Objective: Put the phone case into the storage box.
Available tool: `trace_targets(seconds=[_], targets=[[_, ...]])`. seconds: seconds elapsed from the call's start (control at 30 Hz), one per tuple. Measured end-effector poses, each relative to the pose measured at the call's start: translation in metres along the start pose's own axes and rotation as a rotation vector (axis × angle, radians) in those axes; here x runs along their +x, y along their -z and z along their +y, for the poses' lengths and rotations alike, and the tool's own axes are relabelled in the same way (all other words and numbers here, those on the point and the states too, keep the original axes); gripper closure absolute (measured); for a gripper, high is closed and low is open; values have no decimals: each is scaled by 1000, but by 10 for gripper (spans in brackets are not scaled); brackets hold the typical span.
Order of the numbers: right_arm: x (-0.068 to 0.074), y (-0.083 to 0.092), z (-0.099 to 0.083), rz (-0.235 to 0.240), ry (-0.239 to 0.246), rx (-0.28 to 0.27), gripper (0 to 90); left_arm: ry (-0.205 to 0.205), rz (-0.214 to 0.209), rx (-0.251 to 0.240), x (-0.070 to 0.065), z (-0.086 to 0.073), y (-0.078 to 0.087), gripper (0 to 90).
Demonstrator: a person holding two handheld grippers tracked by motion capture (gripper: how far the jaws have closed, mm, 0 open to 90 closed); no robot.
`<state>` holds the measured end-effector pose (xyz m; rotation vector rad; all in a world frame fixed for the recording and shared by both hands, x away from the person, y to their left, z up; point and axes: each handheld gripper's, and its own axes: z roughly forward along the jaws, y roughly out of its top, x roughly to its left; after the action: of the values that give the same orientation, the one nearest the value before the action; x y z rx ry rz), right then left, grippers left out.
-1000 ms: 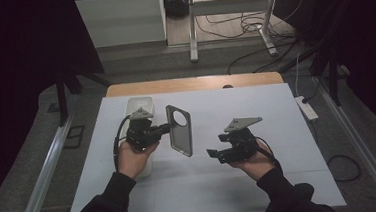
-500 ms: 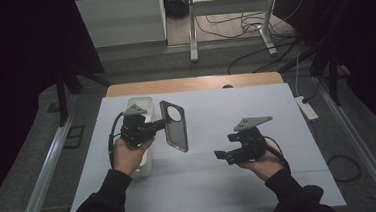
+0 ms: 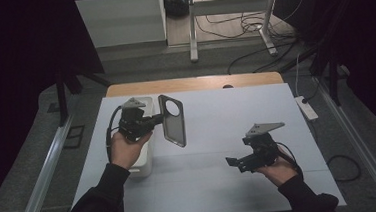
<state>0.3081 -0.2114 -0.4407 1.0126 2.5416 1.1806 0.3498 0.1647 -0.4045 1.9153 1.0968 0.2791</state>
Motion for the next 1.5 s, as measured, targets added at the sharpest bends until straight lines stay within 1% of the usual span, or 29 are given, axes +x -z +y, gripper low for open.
trace_targets(seconds=[0.17,0.23,0.27,0.33,0.4,0.47,0.7,1.03,1.1,1.2,1.3,1.5], targets=[[-1,4,-7,-22,7,9,0,17,1,2,5,5,1,888],[-2,5,-9,-27,2,5,0,24,2,3,8,8,2,888],[-3,6,-11,-36,0,4,0,28,5,4,9,9,2,888],[-5,9,-15,-51,1,11,0,29,8,4,11,11,3,888],[-6,10,-17,-55,0,11,0,34,9,5,14,14,5,888],[-8,12,-20,-63,-4,11,0,31,21,12,16,16,7,888],[-9,20,-29,-85,-11,15,0,37,39,8,23,22,13,888],[-13,30,-41,-103,-40,4,0,36,76,5,32,32,23,888],[-13,31,-42,-105,-39,5,0,41,82,6,34,33,24,888],[-15,35,-47,-113,-51,4,0,41,93,4,38,35,27,888],[-17,38,-50,-125,-57,8,0,51,104,1,42,36,30,888],[-19,45,-58,-133,-73,-1,0,59,127,1,50,39,34,888]])
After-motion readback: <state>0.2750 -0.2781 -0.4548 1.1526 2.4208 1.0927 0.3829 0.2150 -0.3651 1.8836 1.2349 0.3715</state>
